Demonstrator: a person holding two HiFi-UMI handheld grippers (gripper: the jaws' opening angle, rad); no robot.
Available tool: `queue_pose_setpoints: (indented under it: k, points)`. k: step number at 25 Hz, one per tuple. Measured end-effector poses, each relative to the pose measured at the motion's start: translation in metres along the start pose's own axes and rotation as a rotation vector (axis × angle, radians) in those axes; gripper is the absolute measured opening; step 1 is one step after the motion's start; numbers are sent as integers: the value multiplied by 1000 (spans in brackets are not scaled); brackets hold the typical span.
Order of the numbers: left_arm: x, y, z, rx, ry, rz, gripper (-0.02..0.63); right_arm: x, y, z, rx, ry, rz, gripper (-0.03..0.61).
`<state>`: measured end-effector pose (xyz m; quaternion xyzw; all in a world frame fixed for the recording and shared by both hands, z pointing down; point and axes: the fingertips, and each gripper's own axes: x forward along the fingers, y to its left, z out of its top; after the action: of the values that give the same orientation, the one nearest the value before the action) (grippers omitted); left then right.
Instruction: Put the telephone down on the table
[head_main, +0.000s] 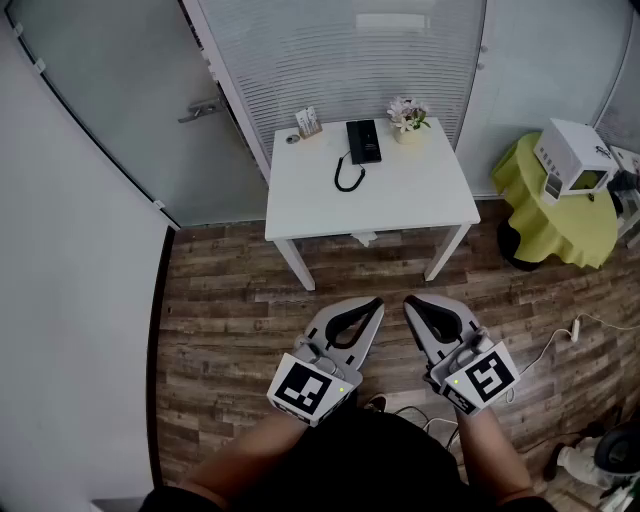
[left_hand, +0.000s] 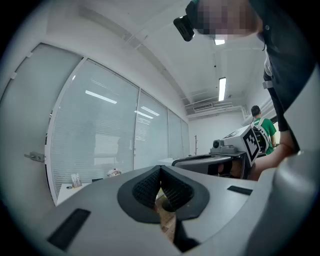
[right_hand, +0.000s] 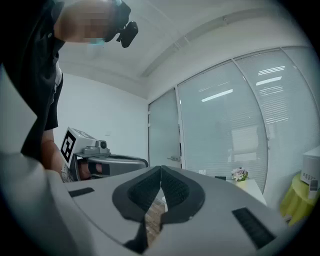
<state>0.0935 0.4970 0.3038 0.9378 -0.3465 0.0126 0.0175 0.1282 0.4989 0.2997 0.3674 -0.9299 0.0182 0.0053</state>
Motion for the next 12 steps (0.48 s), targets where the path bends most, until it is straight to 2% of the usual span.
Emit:
queue_pose_setpoints:
  k: [12]
  points:
    - [-4,-14,4,15,16,23,9,-17,1,11,9,-20,-10,25]
